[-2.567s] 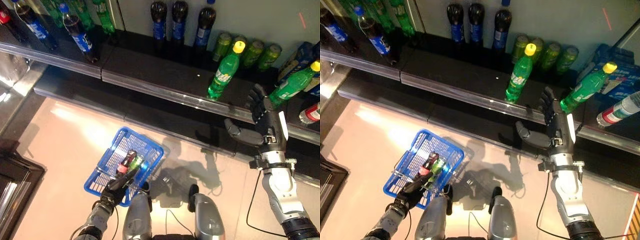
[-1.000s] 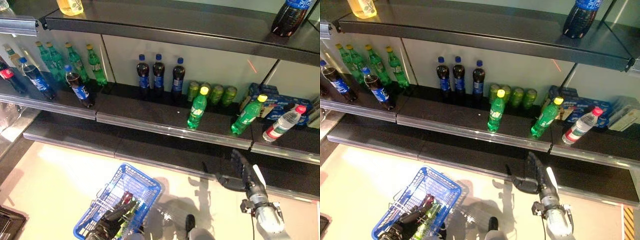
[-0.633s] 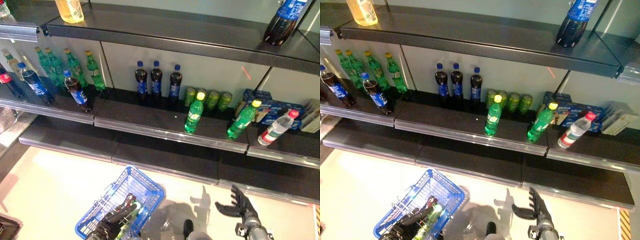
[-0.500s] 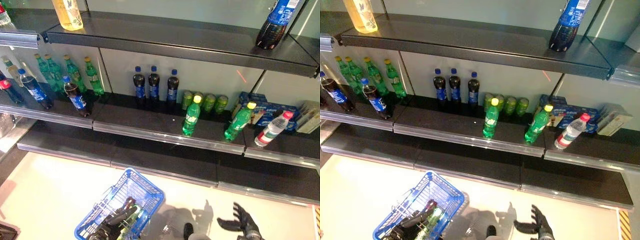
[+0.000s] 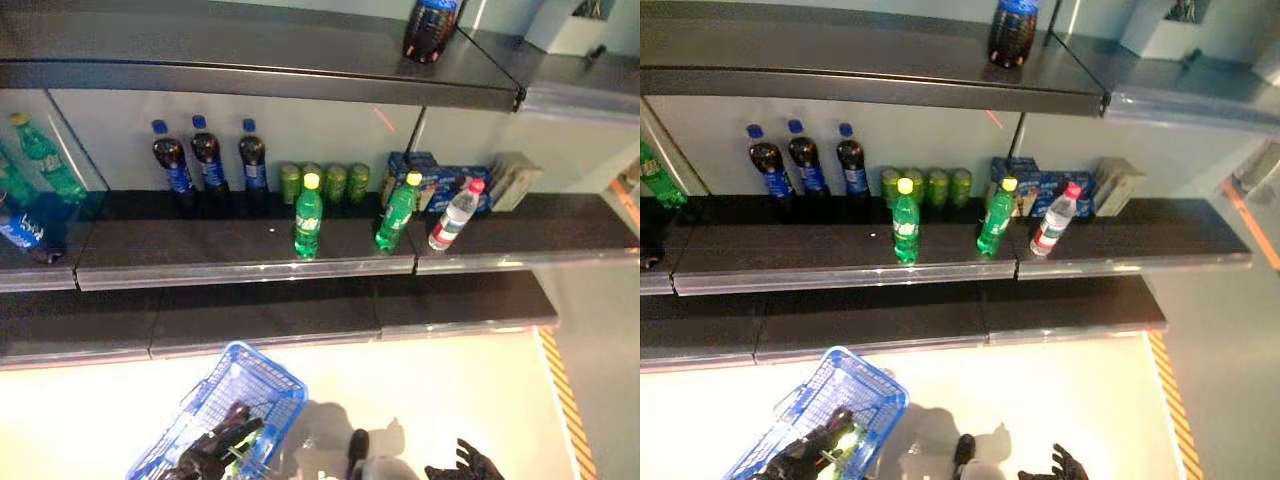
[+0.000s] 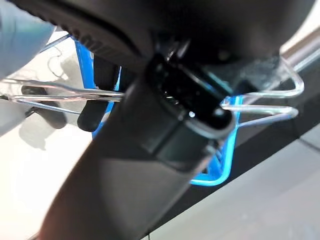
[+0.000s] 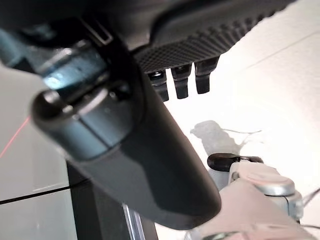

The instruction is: Pick up the drink and place into the basket.

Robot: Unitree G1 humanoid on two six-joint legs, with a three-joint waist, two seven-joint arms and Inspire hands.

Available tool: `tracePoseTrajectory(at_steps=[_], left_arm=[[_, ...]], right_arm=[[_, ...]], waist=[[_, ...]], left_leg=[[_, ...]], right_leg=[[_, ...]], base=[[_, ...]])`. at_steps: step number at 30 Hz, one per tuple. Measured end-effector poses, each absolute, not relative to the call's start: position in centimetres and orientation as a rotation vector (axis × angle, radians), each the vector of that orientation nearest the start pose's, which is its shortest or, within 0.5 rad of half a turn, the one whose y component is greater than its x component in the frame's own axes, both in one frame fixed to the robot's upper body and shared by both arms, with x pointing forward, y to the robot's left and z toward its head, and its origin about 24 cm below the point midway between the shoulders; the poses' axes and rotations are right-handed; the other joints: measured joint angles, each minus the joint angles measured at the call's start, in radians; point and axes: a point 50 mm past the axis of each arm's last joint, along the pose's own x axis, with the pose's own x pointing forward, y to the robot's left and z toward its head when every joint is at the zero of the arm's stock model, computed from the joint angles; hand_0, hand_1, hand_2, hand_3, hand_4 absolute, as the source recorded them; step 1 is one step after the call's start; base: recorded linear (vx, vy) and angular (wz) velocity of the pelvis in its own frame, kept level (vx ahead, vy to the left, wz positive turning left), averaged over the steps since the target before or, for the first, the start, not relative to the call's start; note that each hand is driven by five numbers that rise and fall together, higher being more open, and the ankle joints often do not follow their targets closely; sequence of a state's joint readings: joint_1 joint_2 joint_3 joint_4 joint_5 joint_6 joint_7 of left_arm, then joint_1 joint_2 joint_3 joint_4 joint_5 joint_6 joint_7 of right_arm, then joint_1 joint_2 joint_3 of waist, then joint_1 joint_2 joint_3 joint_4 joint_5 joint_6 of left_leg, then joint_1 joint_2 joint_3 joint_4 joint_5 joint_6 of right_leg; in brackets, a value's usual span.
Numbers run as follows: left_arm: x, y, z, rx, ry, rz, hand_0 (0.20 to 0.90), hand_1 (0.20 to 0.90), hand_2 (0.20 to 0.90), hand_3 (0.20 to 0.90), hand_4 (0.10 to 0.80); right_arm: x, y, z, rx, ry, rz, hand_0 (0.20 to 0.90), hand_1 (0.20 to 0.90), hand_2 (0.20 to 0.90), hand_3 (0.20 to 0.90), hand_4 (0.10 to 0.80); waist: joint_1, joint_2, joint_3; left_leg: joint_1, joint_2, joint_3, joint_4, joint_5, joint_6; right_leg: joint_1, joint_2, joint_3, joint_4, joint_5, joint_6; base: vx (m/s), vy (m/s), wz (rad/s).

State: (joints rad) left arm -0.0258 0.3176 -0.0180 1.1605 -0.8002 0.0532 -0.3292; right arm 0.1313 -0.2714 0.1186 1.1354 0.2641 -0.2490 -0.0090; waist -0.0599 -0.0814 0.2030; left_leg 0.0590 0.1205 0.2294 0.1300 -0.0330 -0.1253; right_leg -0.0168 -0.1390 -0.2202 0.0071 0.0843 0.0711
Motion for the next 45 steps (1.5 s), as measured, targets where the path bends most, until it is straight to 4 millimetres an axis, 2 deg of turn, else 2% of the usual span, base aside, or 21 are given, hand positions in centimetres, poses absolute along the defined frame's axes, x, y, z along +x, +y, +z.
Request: tracePoseTrajectory(at_steps=[1,2,3,4,5,6,8,9,12,14,16,18,21,23,26,29,37,41,45], left_arm=[[13.3,25.4,-13.8,-0.590,0.908,0.278,0.300,0.300,0.300,0.200,0.100],[14.6,24.9,-13.5,-0.591,0.879,0.251,0.300,0.300,0.300,0.200,0.100],[15.4,24.2,-13.4,-0.604,0.863,0.228,0.300,0.300,0.300,0.200,0.100],[15.7,23.6,-13.4,-0.611,0.853,0.210,0.300,0.300,0.300,0.200,0.100],[15.5,23.3,-13.5,-0.620,0.852,0.202,0.300,0.300,0.300,0.200,0.100],[15.7,22.9,-13.5,-0.628,0.846,0.190,0.300,0.300,0.300,0.200,0.100],[16.4,22.4,-13.3,-0.635,0.823,0.177,0.300,0.300,0.300,0.200,0.100],[16.4,22.4,-13.3,-0.635,0.822,0.172,0.300,0.300,0.300,0.200,0.100],[15.4,22.9,-13.6,-0.617,0.854,0.178,0.300,0.300,0.300,0.200,0.100],[13.4,23.0,-14.4,-0.608,0.918,0.188,0.300,0.300,0.300,0.200,0.100],[11.6,22.9,-15.1,-0.598,0.999,0.193,0.300,0.300,0.300,0.200,0.100],[10.7,22.6,-15.5,-0.598,1.037,0.192,0.300,0.300,0.300,0.200,0.100],[10.8,22.4,-15.5,-0.576,1.050,0.156,0.300,0.300,0.300,0.200,0.100],[10.8,22.5,-15.4,-0.575,1.048,0.156,0.300,0.300,0.300,0.200,0.100],[10.5,22.5,-15.5,-0.582,1.051,0.163,0.300,0.300,0.300,0.200,0.100],[10.5,22.5,-15.5,-0.600,1.039,0.175,0.300,0.300,0.300,0.200,0.100],[10.2,22.8,-15.4,-0.649,0.999,0.225,0.300,0.300,0.300,0.200,0.100],[12.2,22.6,-14.9,-0.647,0.949,0.209,0.300,0.300,0.300,0.200,0.100],[16.6,21.8,-13.4,-0.646,0.832,0.144,0.300,0.300,0.300,0.200,0.100]], right_arm=[[7.9,-24.7,-15.1,-0.097,0.995,-0.205,0.900,0.900,0.900,0.900,0.800],[8.7,-24.9,-15.0,-0.108,0.990,-0.206,0.900,0.900,0.900,0.900,0.800],[9.1,-25.6,-14.7,-0.125,0.980,-0.214,0.900,0.900,0.900,0.900,0.800],[9.5,-26.3,-14.4,-0.142,0.962,-0.223,0.900,0.900,0.900,0.900,0.800],[9.9,-27.0,-14.0,-0.158,0.942,-0.233,0.900,0.900,0.900,0.900,0.800],[10.4,-27.7,-13.6,-0.177,0.921,-0.237,0.900,0.900,0.900,0.900,0.800],[10.5,-28.7,-13.3,-0.201,0.935,-0.252,0.900,0.900,0.900,0.900,0.800],[10.0,-28.9,-13.5,-0.201,0.962,-0.259,0.900,0.900,0.900,0.900,0.800],[8.3,-27.9,-14.3,-0.145,1.020,-0.226,0.900,0.900,0.900,0.900,0.800],[6.6,-27.2,-15.0,-0.102,1.081,-0.199,0.900,0.900,0.900,0.900,0.800],[5.3,-26.3,-15.5,-0.061,1.138,-0.177,0.900,0.900,0.900,0.900,0.800],[5.2,-25.3,-15.9,-0.027,1.148,-0.150,0.900,0.900,0.900,0.900,0.800],[6.2,-24.9,-15.9,-0.018,1.143,-0.136,0.900,0.900,0.900,0.900,0.800],[7.3,-24.8,-15.7,-0.019,1.116,-0.128,0.900,0.900,0.900,0.900,0.800],[7.5,-24.8,-15.7,-0.017,1.118,-0.127,0.900,0.900,0.900,0.900,0.800],[7.3,-25.0,-15.8,-0.018,1.136,-0.131,0.900,0.900,0.900,0.900,0.800],[7.2,-25.5,-15.6,-0.030,1.148,-0.134,0.900,0.900,0.900,0.900,0.800],[7.9,-26.7,-15.1,-0.073,1.137,-0.137,0.900,0.900,0.900,0.900,0.800],[12.0,-27.8,-13.7,-0.121,1.035,-0.129,0.900,0.900,0.900,0.900,0.800]], waist=[[0.006,0.003,0.007],[0.015,0.012,0.026],[0.024,0.026,0.037],[0.023,0.048,0.030],[0.023,0.083,0.015],[0.021,0.113,0.014],[0.009,0.147,0.012],[0.007,0.156,0.008],[0.009,0.116,-0.030],[0.002,0.080,-0.045],[0.001,0.056,-0.060],[0.002,0.037,-0.061],[0.004,0.022,-0.065],[0.005,0.027,-0.061],[0.010,0.040,-0.067],[0.027,0.051,-0.074],[0.035,0.062,-0.085],[0.058,0.077,-0.090],[0.058,0.120,0.008]], left_leg=[[-0.062,0.001,-0.029,0.126,-0.001,-0.006],[-0.124,0.002,-0.078,0.279,0.015,-0.035],[-0.130,0.006,-0.084,0.328,0.024,-0.050],[-0.127,0.029,-0.079,0.299,0.012,-0.051],[-0.096,0.044,-0.045,0.202,0.007,-0.036],[-0.070,0.043,-0.053,0.110,0.009,-0.028],[-0.034,0.019,-0.054,-0.028,0.013,-0.017],[-0.013,0.009,-0.058,-0.089,0.033,0.037],[0.018,-0.019,-0.054,-0.158,0.056,0.053],[0.056,-0.034,-0.052,-0.219,0.089,0.061],[0.063,-0.037,-0.051,-0.217,0.088,0.060],[0.061,-0.039,-0.052,-0.216,0.086,0.060],[0.069,-0.037,-0.050,-0.216,0.083,0.061],[0.076,-0.035,-0.049,-0.217,0.078,0.058],[0.081,-0.027,-0.049,-0.224,0.070,0.057],[0.081,-0.015,-0.050,-0.224,0.072,0.052],[0.041,-0.010,-0.055,-0.222,0.077,0.043],[-0.083,-0.020,-0.087,-0.213,0.115,0.042],[-0.195,-0.022,-0.133,-0.212,0.156,0.040]], right_leg=[[0.016,0.000,0.020,-0.017,-0.002,-0.013],[0.048,-0.008,0.045,-0.033,0.000,-0.022],[0.066,-0.005,0.054,-0.042,0.006,-0.029],[0.064,-0.008,0.040,-0.043,0.008,-0.032],[0.058,-0.008,0.007,-0.041,0.010,-0.034],[0.053,-0.005,0.001,-0.037,0.009,-0.033],[0.052,-0.006,0.001,-0.040,0.013,-0.022],[0.054,0.000,0.004,-0.041,0.017,-0.010],[0.073,-0.018,0.007,-0.079,0.033,0.017],[0.085,-0.022,0.007,-0.092,0.036,0.026],[0.091,-0.022,0.005,-0.092,0.035,0.035],[0.089,-0.023,0.001,-0.092,0.034,0.037],[0.094,-0.022,0.006,-0.092,0.032,0.038],[0.101,-0.021,0.005,-0.092,0.023,0.039],[0.111,-0.019,0.004,-0.093,0.011,0.030],[0.111,-0.009,0.003,-0.098,0.006,0.029],[0.075,-0.004,-0.006,-0.099,0.013,0.023],[-0.041,0.001,-0.021,-0.093,0.042,0.016],[-0.128,0.005,-0.022,-0.093,0.058,0.014]], base=[[-0.019,0.077,0.32],[0.033,0.239,0.06],[0.057,0.306,-0.23],[0.085,0.369,-0.44],[0.077,0.304,-0.37],[0.104,0.336,-0.22],[0.105,0.305,0.01],[0.095,0.198,-0.01],[0.086,0.120,-0.02],[0.077,0.056,-0.02],[0.058,0.016,0.01],[0.053,0.024,0.15],[0.046,0.017,-0.02],[0.058,-0.021,-0.06],[0.098,-0.030,0.01],[0.097,-0.023,0.00],[0.005,0.002,0.01],[-0.220,-0.007,0.15],[-0.192,-0.018,0.29]])
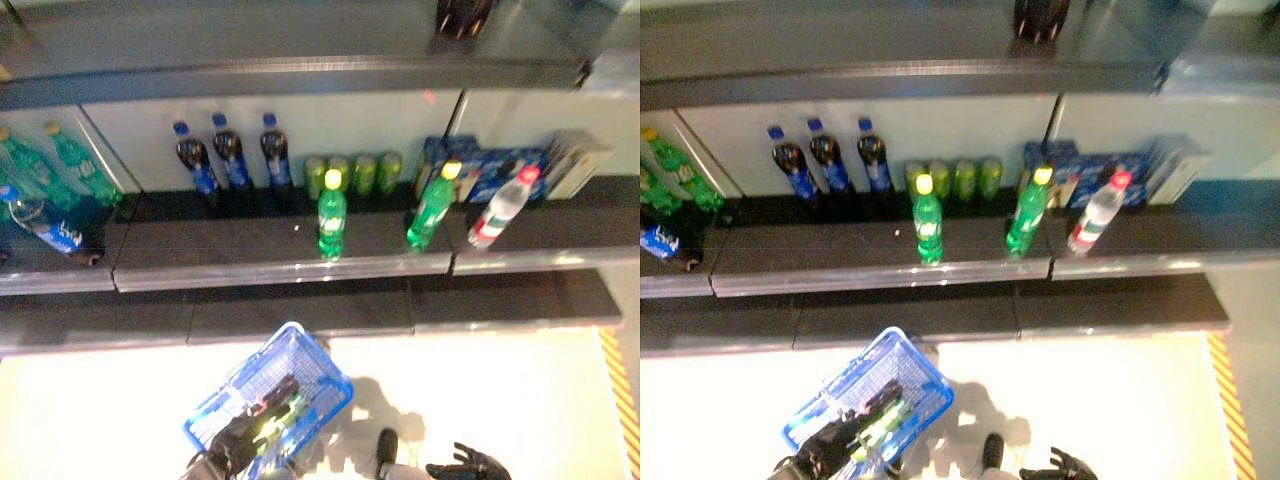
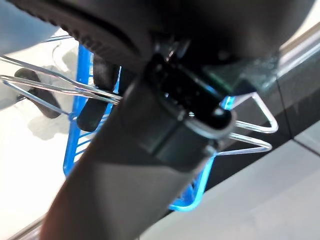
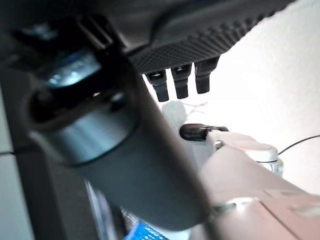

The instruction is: Pick up the drink and place into the basket.

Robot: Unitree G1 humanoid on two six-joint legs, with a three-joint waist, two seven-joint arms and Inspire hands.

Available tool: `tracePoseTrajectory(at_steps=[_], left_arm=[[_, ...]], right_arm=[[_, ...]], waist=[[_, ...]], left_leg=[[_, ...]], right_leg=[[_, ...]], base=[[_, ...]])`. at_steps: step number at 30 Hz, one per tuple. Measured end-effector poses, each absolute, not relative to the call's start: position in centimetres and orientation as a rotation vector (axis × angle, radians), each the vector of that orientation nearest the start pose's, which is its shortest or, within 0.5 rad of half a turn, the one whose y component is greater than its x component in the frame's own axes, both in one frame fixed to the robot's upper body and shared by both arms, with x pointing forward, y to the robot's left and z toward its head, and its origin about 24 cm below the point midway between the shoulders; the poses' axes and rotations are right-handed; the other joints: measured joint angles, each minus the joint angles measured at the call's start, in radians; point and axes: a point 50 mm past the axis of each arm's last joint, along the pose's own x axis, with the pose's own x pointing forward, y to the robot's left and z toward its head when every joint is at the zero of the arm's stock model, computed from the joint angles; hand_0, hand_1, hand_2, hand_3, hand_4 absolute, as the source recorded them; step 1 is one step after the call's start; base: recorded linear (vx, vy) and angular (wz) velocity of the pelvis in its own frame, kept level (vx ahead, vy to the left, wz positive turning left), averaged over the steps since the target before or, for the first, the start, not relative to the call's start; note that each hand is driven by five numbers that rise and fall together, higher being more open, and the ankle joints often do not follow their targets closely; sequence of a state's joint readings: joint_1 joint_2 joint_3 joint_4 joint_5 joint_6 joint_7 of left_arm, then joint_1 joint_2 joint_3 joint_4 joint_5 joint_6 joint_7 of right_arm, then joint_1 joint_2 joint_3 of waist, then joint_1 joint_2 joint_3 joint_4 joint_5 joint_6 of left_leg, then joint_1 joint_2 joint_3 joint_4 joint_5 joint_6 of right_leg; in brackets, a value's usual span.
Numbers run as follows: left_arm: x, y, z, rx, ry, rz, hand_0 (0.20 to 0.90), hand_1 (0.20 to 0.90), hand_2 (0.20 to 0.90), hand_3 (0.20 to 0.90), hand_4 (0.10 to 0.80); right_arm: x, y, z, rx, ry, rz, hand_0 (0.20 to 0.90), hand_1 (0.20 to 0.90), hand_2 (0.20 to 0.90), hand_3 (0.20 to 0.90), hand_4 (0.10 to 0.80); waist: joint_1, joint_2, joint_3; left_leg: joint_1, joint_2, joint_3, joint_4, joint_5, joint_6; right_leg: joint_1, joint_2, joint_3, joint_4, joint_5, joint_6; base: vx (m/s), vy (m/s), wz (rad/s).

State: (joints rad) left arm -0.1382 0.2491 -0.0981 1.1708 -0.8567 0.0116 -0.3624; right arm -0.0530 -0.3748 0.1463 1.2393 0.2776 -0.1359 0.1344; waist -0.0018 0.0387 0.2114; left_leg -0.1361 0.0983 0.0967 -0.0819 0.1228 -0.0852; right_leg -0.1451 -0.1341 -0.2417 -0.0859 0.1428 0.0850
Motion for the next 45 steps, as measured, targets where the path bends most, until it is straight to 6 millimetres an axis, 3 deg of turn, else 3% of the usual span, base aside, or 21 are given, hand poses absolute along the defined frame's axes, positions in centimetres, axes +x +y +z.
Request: tracePoseTrajectory(at_steps=[7,10,15,19,22,30,40,45], left_arm=[[25.0,19.8,-8.4,-0.645,0.568,-0.026,0.300,0.300,0.300,0.200,0.100],[27.2,19.4,-6.6,-0.630,0.504,-0.065,0.300,0.300,0.300,0.200,0.100],[28.4,19.9,-5.5,-0.604,0.451,-0.066,0.300,0.300,0.300,0.200,0.100],[28.6,21.1,-4.9,-0.583,0.433,-0.044,0.300,0.300,0.300,0.200,0.100],[27.8,21.3,-5.6,-0.574,0.459,-0.007,0.300,0.300,0.300,0.200,0.100],[27.7,21.8,-5.6,-0.581,0.447,0.014,0.300,0.300,0.300,0.200,0.100],[26.9,22.5,-6.1,-0.606,0.440,0.059,0.300,0.300,0.300,0.200,0.100],[26.6,22.6,-6.4,-0.612,0.447,0.072,0.300,0.300,0.300,0.200,0.100]], right_arm=[[21.1,-27.5,-9.4,-0.237,0.758,-0.037,0.900,0.900,0.900,0.900,0.800],[24.0,-26.1,-7.4,-0.258,0.597,0.022,0.900,0.900,0.900,0.900,0.800],[27.0,-23.4,-3.8,-0.261,0.336,0.109,0.900,0.900,0.900,0.900,0.800],[28.9,-20.8,0.5,-0.291,0.086,0.187,0.900,0.900,0.900,0.900,0.800],[29.7,-18.8,3.3,-0.324,-0.055,0.249,0.900,0.900,0.900,0.900,0.800],[29.7,-17.7,8.5,-0.417,-0.287,0.296,0.900,0.900,0.900,0.900,0.800],[29.5,-16.6,13.2,-0.446,-0.503,0.291,0.900,0.900,0.900,0.900,0.800],[29.7,-16.8,15.3,-0.378,-0.586,0.261,0.900,0.900,0.900,0.900,0.800]], waist=[[0.007,0.044,0.234],[0.003,0.037,0.281],[0.012,-0.009,0.309],[0.017,-0.023,0.309],[0.015,-0.041,0.318],[0.011,-0.051,0.321],[0.007,-0.054,0.323],[0.007,-0.054,0.323]], left_leg=[[-0.162,0.005,-0.041,0.064,0.038,-0.007],[-0.218,0.004,-0.055,0.122,0.033,-0.003],[-0.259,-0.010,-0.054,0.252,-0.037,0.003],[-0.325,-0.011,-0.054,0.347,-0.081,0.005],[-0.342,-0.008,-0.058,0.365,-0.085,0.002],[-0.342,-0.010,-0.059,0.362,-0.083,-0.001],[-0.327,-0.006,-0.056,0.362,-0.087,-0.002],[-0.314,-0.004,-0.049,0.362,-0.087,-0.002]], right_leg=[[-0.116,0.013,0.000,0.019,0.031,-0.014],[-0.177,0.003,0.000,0.113,-0.010,-0.016],[-0.270,-0.044,0.013,0.364,-0.135,-0.019],[-0.348,-0.051,0.044,0.473,-0.182,-0.029],[-0.371,-0.050,0.052,0.503,-0.189,-0.030],[-0.370,-0.048,0.056,0.498,-0.189,-0.032],[-0.350,-0.043,0.056,0.482,-0.181,-0.033],[-0.338,-0.041,0.059,0.467,-0.177,-0.035]], base=[[-0.226,-0.005,0.15],[-0.126,-0.046,0.18],[-0.033,-0.028,0.07],[-0.028,-0.024,-0.03],[-0.003,-0.009,-0.02],[0.000,-0.001,0.00],[0.003,0.001,0.00],[0.031,0.015,-0.05]])
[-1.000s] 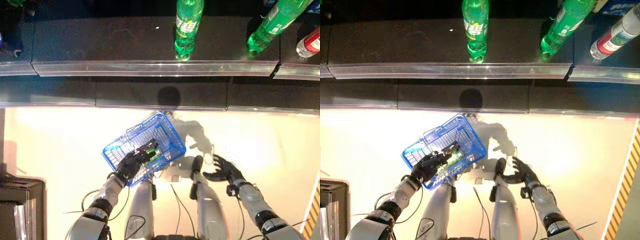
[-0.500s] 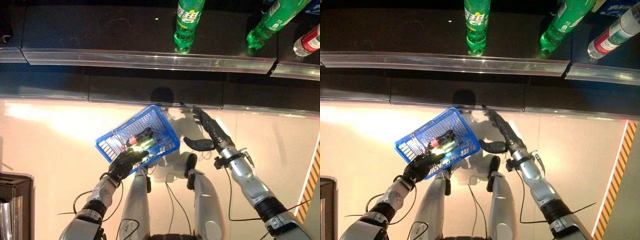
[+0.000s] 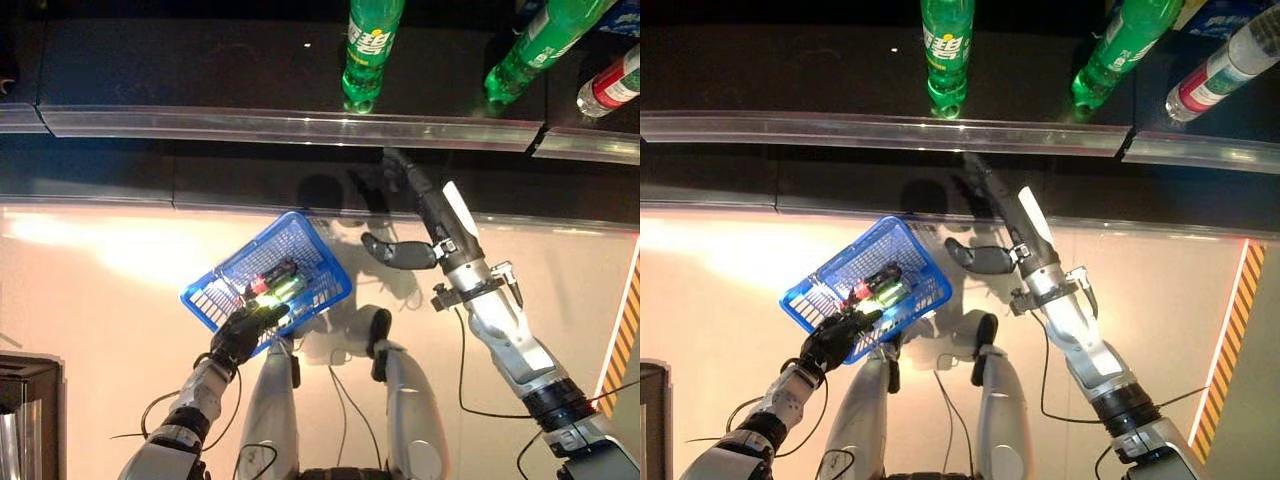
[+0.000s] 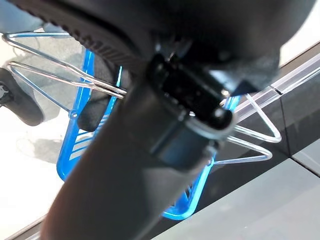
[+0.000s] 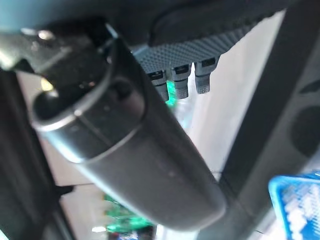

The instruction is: Pick up the drink and place into the basket.

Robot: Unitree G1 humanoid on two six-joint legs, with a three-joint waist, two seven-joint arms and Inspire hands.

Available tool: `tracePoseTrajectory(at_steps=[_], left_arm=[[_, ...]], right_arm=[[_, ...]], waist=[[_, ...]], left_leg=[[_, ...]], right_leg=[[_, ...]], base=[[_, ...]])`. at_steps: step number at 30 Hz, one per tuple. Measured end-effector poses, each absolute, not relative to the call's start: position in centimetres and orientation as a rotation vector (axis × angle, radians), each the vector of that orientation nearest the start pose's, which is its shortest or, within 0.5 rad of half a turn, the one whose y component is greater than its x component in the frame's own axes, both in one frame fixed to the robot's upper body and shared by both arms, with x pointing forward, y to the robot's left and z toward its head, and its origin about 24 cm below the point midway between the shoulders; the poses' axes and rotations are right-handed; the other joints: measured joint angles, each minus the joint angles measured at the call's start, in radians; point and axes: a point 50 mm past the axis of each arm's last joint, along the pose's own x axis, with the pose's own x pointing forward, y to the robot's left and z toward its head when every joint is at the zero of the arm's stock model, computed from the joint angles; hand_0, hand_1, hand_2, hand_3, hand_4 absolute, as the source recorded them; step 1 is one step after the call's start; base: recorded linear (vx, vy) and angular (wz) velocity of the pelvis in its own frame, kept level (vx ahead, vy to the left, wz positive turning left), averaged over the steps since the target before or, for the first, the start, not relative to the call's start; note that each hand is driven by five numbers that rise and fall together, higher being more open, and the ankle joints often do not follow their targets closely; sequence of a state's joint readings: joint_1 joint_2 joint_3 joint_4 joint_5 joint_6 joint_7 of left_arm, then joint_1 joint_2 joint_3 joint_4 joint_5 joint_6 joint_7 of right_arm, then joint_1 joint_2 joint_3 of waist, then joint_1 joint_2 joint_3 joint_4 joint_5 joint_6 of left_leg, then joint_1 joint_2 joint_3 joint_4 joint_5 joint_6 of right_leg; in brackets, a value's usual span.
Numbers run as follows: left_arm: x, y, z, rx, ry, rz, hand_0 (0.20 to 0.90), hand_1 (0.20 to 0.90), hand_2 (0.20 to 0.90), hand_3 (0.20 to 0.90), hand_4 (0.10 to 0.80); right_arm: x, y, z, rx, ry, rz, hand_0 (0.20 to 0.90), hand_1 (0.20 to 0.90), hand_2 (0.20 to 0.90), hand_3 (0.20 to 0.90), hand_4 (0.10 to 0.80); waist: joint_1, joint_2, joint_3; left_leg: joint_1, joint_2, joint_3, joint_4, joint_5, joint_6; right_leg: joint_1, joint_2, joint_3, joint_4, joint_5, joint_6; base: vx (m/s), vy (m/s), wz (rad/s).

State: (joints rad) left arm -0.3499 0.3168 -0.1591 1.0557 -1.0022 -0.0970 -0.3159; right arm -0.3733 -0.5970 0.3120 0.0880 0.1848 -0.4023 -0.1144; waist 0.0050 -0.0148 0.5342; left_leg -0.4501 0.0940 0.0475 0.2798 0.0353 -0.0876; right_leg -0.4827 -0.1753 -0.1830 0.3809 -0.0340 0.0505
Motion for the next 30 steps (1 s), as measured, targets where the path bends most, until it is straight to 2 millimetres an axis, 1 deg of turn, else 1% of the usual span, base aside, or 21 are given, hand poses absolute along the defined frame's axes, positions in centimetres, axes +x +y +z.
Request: tracePoseTrajectory(at_steps=[5,8,12,16,19,26,30], left_arm=[[26.6,22.6,-6.4,-0.613,0.448,0.072,0.300,0.300,0.300,0.200,0.100],[26.5,22.6,-6.5,-0.621,0.450,0.076,0.300,0.300,0.300,0.200,0.100],[26.6,22.5,-6.5,-0.624,0.451,0.071,0.300,0.300,0.300,0.200,0.100],[26.7,22.3,-6.4,-0.628,0.454,0.061,0.300,0.300,0.300,0.200,0.100],[26.7,22.3,-6.3,-0.629,0.455,0.058,0.300,0.300,0.300,0.200,0.100],[26.9,22.1,-6.2,-0.633,0.455,0.049,0.300,0.300,0.300,0.200,0.100],[27.0,22.0,-6.1,-0.631,0.458,0.054,0.300,0.300,0.300,0.200,0.100]], right_arm=[[29.8,-17.6,16.6,-0.286,-0.628,0.220,0.900,0.900,0.900,0.900,0.800],[29.9,-18.0,17.4,-0.263,-0.665,0.197,0.900,0.900,0.900,0.900,0.800],[30.2,-18.1,18.7,-0.235,-0.707,0.179,0.900,0.900,0.900,0.900,0.800],[30.7,-17.9,19.9,-0.230,-0.742,0.170,0.900,0.900,0.900,0.900,0.800],[31.1,-18.1,20.4,-0.206,-0.748,0.157,0.900,0.900,0.900,0.900,0.800],[31.7,-18.4,20.7,-0.171,-0.740,0.134,0.900,0.900,0.900,0.900,0.800],[32.6,-18.8,21.2,-0.173,-0.723,0.107,0.900,0.900,0.900,0.900,0.800]], waist=[[0.001,0.001,0.001],[0.002,0.004,0.002],[0.004,0.010,0.005],[0.018,0.011,0.006],[0.030,0.011,0.006],[0.050,0.012,0.006],[0.052,0.012,0.006]], left_leg=[[0.002,0.001,0.004,0.000,0.000,0.000],[0.009,0.002,0.011,-0.001,0.000,0.000],[0.013,0.002,0.012,-0.001,-0.001,0.001],[0.013,0.003,0.012,-0.001,-0.001,0.001],[0.014,0.003,0.012,0.000,-0.001,0.001],[0.015,0.003,0.006,0.006,-0.001,0.001],[0.016,0.003,-0.003,0.016,-0.001,0.001]], right_leg=[[0.000,0.000,0.001,0.000,0.000,-0.003],[0.004,0.000,0.004,0.002,0.002,0.000],[0.008,0.000,0.003,0.001,0.002,0.001],[0.009,0.000,0.002,0.002,0.002,0.001],[0.013,0.000,0.000,0.002,0.003,0.001],[0.019,-0.001,-0.005,0.002,0.003,0.001],[0.029,0.000,-0.006,0.002,0.003,0.000]], base=[[0.040,0.015,-0.02],[0.037,0.018,-0.06],[0.008,0.003,-0.01],[0.008,-0.004,0.00],[0.000,0.000,0.00],[0.008,-0.008,0.02],[0.012,-0.017,0.04]])
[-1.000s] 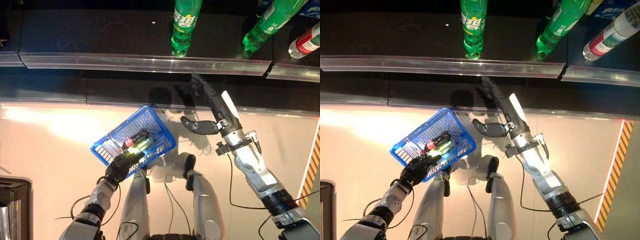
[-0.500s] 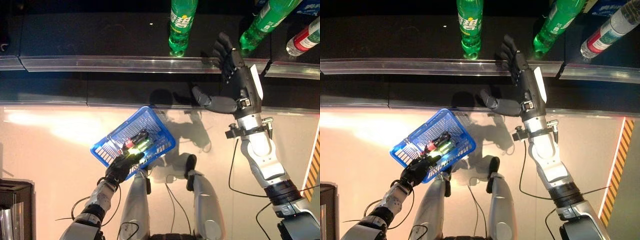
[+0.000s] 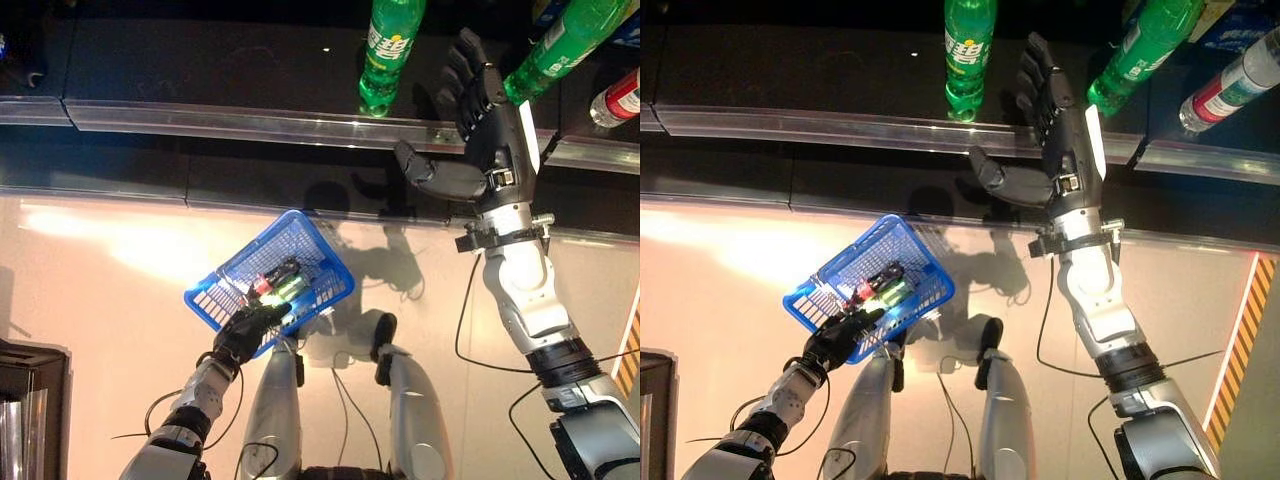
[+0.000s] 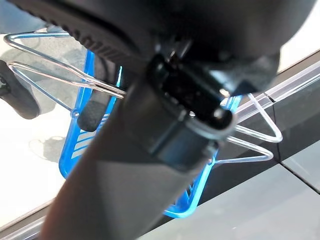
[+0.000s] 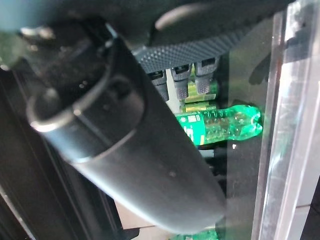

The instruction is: Pick up the drink and place into the basket.

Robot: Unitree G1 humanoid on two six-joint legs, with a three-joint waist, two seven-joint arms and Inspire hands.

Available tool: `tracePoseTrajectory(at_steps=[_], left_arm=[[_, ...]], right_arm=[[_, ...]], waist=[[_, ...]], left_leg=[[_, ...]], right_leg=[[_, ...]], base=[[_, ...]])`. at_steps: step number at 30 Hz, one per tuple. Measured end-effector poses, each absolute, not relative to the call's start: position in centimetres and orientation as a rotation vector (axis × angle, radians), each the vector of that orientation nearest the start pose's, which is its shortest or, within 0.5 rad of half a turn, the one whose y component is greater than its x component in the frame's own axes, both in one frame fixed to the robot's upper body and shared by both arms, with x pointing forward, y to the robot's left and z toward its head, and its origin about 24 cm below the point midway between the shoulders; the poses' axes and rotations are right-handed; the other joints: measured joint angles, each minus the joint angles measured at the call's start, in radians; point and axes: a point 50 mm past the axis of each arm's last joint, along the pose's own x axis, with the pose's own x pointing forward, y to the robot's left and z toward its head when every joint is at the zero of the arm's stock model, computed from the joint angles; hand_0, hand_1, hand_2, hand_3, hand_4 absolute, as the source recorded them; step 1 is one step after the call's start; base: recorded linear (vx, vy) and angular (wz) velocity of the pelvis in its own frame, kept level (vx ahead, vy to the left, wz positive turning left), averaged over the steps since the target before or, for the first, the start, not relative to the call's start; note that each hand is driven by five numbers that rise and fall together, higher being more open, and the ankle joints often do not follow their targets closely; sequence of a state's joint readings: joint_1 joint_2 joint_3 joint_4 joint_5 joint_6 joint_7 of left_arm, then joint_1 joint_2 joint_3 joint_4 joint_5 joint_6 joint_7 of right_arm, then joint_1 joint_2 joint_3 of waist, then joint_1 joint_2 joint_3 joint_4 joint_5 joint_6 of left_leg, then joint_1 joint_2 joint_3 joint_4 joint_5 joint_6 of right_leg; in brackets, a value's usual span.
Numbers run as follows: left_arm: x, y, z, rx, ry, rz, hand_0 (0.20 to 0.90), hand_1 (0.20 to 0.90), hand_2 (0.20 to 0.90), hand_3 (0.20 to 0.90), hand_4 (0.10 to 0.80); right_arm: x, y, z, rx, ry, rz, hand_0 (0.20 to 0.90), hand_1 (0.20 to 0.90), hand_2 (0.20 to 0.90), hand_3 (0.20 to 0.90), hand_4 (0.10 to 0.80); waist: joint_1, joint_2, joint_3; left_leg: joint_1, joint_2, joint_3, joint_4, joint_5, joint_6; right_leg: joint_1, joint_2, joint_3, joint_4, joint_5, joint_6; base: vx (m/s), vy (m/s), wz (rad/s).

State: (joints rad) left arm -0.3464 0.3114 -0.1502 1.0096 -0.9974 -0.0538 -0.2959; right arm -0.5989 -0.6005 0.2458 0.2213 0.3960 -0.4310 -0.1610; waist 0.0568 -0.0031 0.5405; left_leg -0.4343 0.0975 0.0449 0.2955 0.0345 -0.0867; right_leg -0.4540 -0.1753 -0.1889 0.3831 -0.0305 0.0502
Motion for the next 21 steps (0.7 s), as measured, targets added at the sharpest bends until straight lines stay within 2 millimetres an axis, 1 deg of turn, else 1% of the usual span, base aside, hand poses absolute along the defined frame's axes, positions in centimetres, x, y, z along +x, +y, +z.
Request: tracePoseTrajectory(at_steps=[2,6,10,15,21], left_arm=[[27.0,22.0,-6.1,-0.631,0.458,0.053,0.300,0.300,0.300,0.200,0.100],[27.1,21.9,-6.0,-0.631,0.457,0.049,0.300,0.300,0.300,0.200,0.100],[27.1,21.9,-6.0,-0.632,0.457,0.044,0.300,0.300,0.300,0.200,0.100],[27.2,21.8,-5.9,-0.632,0.461,0.038,0.300,0.300,0.300,0.200,0.100],[27.4,21.6,-5.7,-0.628,0.464,0.019,0.300,0.300,0.300,0.200,0.100]], right_arm=[[33.3,-19.0,21.6,-0.181,-0.708,0.087,0.900,0.900,0.900,0.900,0.800],[33.6,-19.1,22.0,-0.158,-0.693,0.067,0.900,0.900,0.900,0.900,0.800],[34.6,-19.4,22.4,-0.154,-0.659,0.046,0.900,0.900,0.900,0.900,0.800],[35.7,-19.7,22.6,-0.163,-0.605,0.020,0.900,0.900,0.900,0.900,0.800],[36.7,-20.2,23.0,-0.191,-0.548,0.003,0.900,0.900,0.900,0.900,0.800]], waist=[[0.003,0.000,0.000],[0.012,0.001,0.000],[0.023,0.001,0.001],[0.028,0.002,0.001],[0.048,0.002,0.001]], left_leg=[[0.000,0.000,0.000,0.003,0.000,0.000],[0.000,0.001,0.000,0.005,0.000,0.000],[0.000,0.001,-0.002,0.007,0.000,0.000],[0.000,0.000,-0.012,0.010,0.000,0.000],[-0.002,-0.001,-0.015,0.014,0.000,0.000]], right_leg=[[0.001,0.000,0.000,0.000,0.002,-0.002],[0.004,0.000,-0.002,-0.002,0.003,-0.004],[0.007,0.000,-0.003,-0.002,0.006,-0.001],[0.016,-0.002,-0.022,-0.003,0.006,0.000],[0.017,-0.002,-0.023,-0.003,0.005,0.000]], base=[[0.000,0.000,0.00],[0.000,0.000,0.00],[0.000,0.000,0.00],[0.016,-0.012,0.05],[0.003,-0.002,0.01]])
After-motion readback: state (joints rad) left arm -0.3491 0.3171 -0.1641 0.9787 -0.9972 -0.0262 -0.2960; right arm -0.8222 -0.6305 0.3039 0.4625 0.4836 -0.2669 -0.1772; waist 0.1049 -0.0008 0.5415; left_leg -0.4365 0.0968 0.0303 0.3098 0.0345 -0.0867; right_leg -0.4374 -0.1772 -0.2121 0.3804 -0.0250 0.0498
